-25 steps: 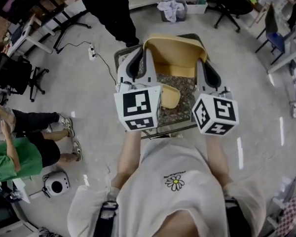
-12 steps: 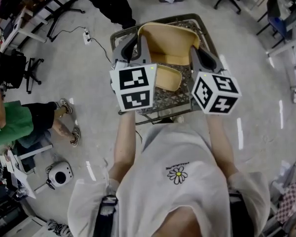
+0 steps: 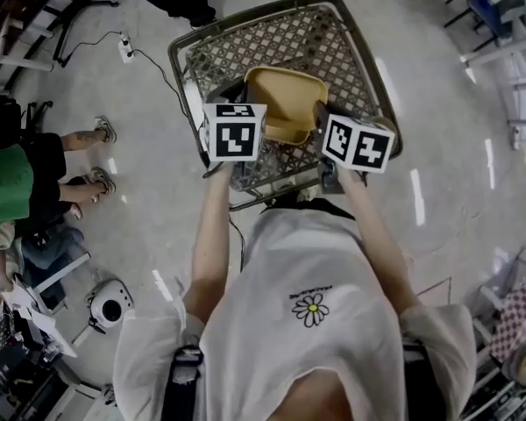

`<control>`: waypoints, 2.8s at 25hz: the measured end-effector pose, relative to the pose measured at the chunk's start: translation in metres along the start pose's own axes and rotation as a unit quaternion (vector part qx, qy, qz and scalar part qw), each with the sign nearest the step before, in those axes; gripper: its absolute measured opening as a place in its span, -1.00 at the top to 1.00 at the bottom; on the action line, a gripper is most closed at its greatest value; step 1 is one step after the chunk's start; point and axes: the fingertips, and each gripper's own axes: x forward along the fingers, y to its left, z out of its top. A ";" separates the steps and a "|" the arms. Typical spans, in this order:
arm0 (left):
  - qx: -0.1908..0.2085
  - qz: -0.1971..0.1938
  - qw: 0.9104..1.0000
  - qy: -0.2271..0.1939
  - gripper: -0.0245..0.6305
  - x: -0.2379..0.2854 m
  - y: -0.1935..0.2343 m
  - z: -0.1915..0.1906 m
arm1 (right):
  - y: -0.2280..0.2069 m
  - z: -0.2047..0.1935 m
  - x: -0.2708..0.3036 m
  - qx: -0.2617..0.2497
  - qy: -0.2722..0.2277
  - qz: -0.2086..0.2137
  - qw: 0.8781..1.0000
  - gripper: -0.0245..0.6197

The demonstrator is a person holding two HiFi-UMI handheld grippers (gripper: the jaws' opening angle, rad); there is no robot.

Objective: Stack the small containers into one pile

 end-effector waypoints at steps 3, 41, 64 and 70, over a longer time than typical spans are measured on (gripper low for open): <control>0.000 -0.013 0.999 0.043 0.82 0.022 -0.005 -0.029 | -0.015 -0.026 0.016 0.041 0.042 -0.004 0.998 0.78; 0.006 -0.016 0.981 0.193 0.79 0.111 -0.002 -0.141 | -0.059 -0.115 0.092 0.063 0.165 -0.039 0.983 0.74; -0.015 0.014 0.985 0.171 0.58 0.103 0.014 -0.103 | -0.064 -0.064 0.082 -0.010 0.105 -0.037 0.994 0.54; -0.022 0.023 0.998 0.046 0.58 0.070 0.014 -0.002 | -0.035 0.046 0.050 -0.106 -0.054 -0.034 0.992 0.78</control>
